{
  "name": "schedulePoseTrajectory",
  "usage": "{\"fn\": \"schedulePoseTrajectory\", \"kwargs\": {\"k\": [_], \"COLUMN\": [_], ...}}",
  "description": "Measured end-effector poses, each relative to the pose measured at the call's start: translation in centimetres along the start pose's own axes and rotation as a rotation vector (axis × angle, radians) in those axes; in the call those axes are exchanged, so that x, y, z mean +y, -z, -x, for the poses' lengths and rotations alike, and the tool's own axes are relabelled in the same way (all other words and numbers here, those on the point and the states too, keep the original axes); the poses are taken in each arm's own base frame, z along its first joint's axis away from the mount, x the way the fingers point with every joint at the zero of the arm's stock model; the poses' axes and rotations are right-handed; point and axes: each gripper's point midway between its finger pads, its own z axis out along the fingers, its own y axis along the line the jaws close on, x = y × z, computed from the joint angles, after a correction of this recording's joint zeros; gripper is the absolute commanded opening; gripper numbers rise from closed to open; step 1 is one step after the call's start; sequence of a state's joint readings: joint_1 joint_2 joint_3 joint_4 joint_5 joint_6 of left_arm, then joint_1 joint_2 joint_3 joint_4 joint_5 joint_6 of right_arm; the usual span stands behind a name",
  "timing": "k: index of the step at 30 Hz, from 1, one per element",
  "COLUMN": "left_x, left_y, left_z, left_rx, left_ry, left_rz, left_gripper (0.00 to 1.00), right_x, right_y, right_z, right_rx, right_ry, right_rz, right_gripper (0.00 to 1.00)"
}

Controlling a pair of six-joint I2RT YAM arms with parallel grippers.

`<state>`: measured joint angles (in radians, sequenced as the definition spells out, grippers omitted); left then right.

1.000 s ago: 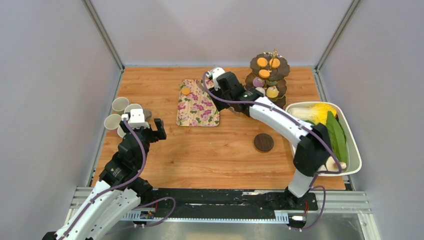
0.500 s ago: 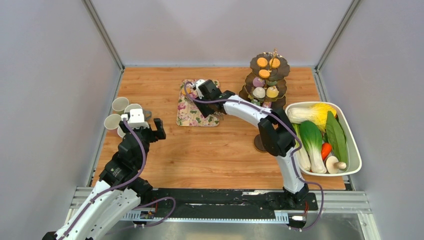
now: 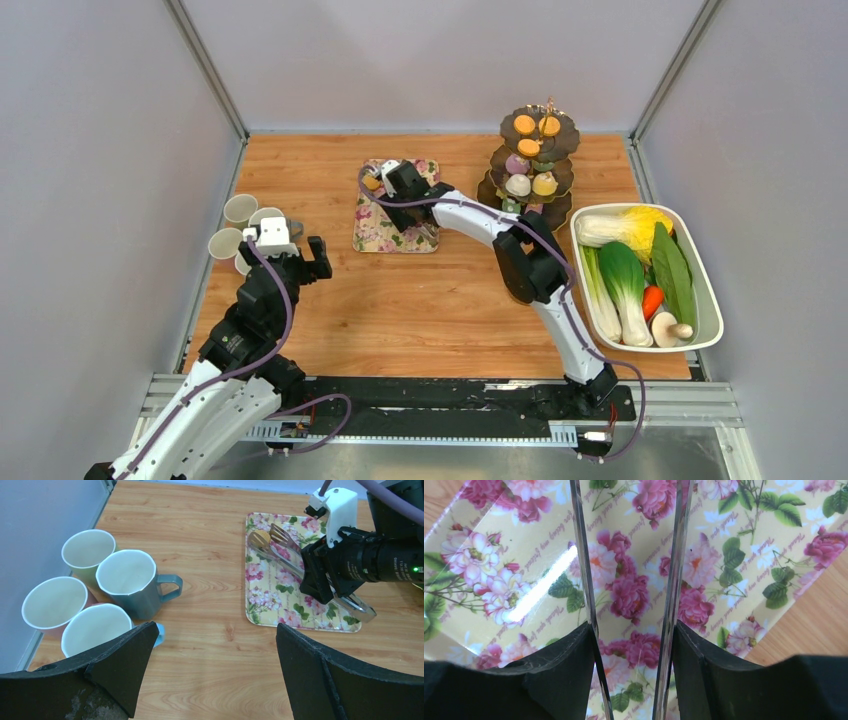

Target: Serve the afternoon tea

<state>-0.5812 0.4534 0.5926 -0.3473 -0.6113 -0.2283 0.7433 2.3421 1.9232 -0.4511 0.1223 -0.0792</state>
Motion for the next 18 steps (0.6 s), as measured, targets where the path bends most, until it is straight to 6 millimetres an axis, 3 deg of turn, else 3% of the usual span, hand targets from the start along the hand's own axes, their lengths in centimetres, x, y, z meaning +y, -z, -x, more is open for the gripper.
{"fn": "schedulePoseTrajectory", "kwargs": {"k": [5, 12, 18], "left_x": [0.0, 0.0, 0.0], "left_y": [0.0, 0.0, 0.0], "left_z": [0.0, 0.0, 0.0], "left_rx": [0.0, 0.0, 0.0], "left_ry": [0.0, 0.0, 0.0], "left_rz": [0.0, 0.0, 0.0], "left_gripper": [1.0, 1.0, 1.0], "right_x": [-0.2, -0.7, -1.0], "right_y": [-0.8, -0.6, -0.6], "right_z": [-0.2, 0.9, 0.5], "right_rx": [0.005, -0.019, -0.014], "right_ry": [0.016, 0.032, 0.037], "right_rz": [-0.012, -0.036, -0.054], "right_gripper": [0.53, 0.46, 0.44]}}
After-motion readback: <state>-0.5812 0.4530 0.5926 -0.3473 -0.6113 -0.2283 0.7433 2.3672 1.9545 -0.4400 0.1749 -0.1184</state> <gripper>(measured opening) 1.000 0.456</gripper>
